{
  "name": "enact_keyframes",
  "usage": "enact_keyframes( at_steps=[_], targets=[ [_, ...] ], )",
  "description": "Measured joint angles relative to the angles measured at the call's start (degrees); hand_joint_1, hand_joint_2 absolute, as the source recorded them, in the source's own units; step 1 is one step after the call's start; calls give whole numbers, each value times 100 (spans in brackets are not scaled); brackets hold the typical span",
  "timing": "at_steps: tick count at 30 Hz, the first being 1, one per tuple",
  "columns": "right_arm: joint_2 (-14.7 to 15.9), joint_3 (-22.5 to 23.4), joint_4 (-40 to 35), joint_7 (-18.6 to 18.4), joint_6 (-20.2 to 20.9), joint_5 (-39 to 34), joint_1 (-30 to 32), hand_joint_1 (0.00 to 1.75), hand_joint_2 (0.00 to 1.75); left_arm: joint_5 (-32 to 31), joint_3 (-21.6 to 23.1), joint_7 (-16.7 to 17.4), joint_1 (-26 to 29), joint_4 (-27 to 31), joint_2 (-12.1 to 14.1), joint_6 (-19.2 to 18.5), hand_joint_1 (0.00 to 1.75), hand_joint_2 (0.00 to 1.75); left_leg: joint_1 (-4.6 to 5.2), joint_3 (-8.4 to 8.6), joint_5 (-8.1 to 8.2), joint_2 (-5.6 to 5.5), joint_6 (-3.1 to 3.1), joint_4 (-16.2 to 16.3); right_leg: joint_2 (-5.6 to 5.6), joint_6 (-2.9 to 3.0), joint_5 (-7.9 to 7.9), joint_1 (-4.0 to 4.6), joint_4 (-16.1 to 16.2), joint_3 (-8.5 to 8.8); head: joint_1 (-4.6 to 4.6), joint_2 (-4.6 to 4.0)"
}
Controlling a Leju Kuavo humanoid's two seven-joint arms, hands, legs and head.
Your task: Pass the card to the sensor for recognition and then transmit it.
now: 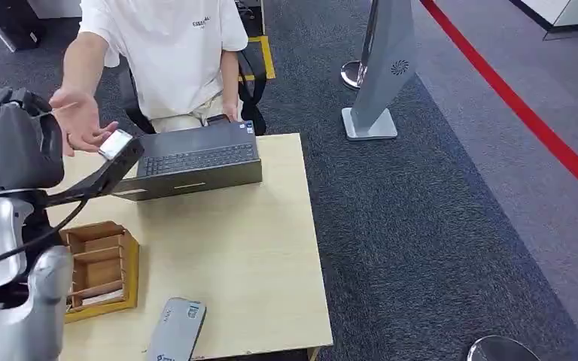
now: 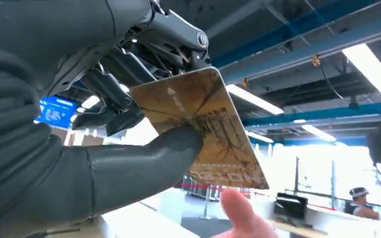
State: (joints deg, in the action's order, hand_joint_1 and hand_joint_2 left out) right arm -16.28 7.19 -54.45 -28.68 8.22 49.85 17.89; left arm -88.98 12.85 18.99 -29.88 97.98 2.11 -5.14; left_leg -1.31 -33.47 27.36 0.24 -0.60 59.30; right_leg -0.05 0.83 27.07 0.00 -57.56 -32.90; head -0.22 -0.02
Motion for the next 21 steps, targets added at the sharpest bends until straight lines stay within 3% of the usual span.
enact_keyframes(
  at_steps=[4,9,10,21],
  targets=[
    [2,9,90,37,11,48,-43,0,175,0,276,252,-471,-853,143,86,175,175,0,-2,-8,-1,0,0,1,-4,-4,0,-1,-1,4,0],
    [2,79,159,-17,37,62,-100,0,175,-2,499,339,-814,-1472,208,75,175,175,0,-3,-7,7,0,1,10,-5,-5,0,0,-1,7,0],
    [2,90,166,-28,46,66,-116,0,175,0,521,339,-861,-1545,208,46,0,175,0,-3,-7,7,0,1,10,-5,-5,0,0,-1,7,0],
    [2,127,164,-68,81,13,-124,0,175,-2,525,263,-902,-1761,276,-129,0,175,0,-7,-6,4,0,-1,8,-5,-4,1,-1,-2,7,0]
  ],
)
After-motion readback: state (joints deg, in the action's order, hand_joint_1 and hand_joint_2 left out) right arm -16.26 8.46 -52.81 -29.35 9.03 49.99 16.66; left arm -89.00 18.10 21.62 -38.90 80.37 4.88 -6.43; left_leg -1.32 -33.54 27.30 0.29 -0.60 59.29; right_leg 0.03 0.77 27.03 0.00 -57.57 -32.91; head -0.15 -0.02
